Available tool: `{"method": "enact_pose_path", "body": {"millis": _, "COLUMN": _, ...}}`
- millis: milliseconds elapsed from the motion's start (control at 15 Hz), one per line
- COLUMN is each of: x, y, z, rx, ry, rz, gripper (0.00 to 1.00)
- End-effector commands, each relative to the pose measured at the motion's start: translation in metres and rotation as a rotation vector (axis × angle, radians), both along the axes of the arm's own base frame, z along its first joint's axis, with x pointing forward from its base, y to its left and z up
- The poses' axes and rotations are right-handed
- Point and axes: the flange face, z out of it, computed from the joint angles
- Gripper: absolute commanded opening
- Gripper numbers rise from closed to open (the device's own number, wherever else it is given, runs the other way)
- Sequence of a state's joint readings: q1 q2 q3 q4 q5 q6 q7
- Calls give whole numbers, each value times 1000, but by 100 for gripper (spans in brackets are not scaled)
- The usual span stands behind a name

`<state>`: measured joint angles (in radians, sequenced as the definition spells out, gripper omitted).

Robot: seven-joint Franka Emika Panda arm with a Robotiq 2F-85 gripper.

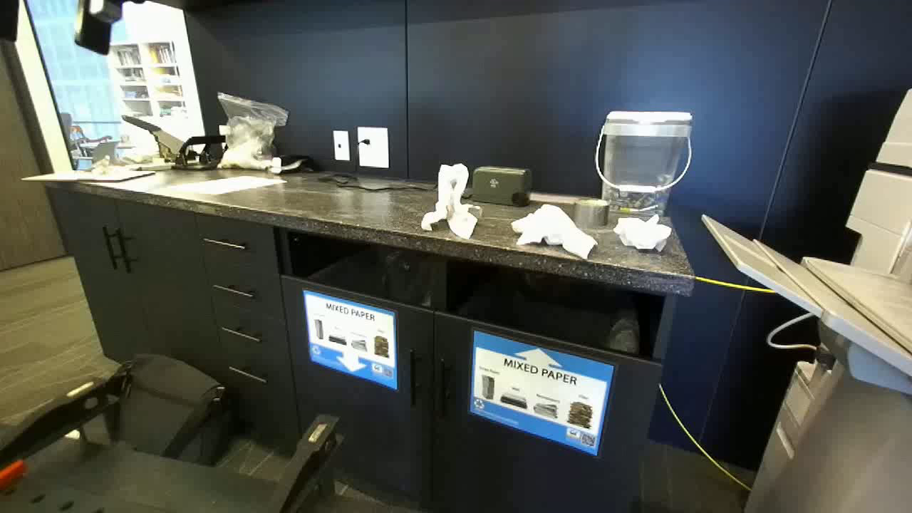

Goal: Put the tissues inside the rubbish bin.

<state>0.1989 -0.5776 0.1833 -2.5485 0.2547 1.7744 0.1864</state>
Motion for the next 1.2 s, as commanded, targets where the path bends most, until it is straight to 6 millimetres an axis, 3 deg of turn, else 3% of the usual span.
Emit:
{"method": "enact_pose_path", "body": {"millis": 0, "x": 1, "y": 0, "z": 2, "rx": 1, "ry": -3, "rz": 0, "gripper": 100}}
{"method": "enact_pose_path", "body": {"millis": 400, "x": 3, "y": -1, "z": 3, "rx": -2, "ry": -13, "rz": 7, "gripper": 100}}
{"method": "enact_pose_path", "body": {"millis": 533, "x": 10, "y": -5, "z": -4, "rx": -77, "ry": -100, "rz": 16, "gripper": 100}}
{"method": "enact_pose_path", "body": {"millis": 867, "x": 48, "y": -25, "z": -20, "rx": -186, "ry": -371, "rz": 37, "gripper": 100}}
{"method": "enact_pose_path", "body": {"millis": 1133, "x": 93, "y": -61, "z": -42, "rx": -216, "ry": -513, "rz": -37, "gripper": 100}}
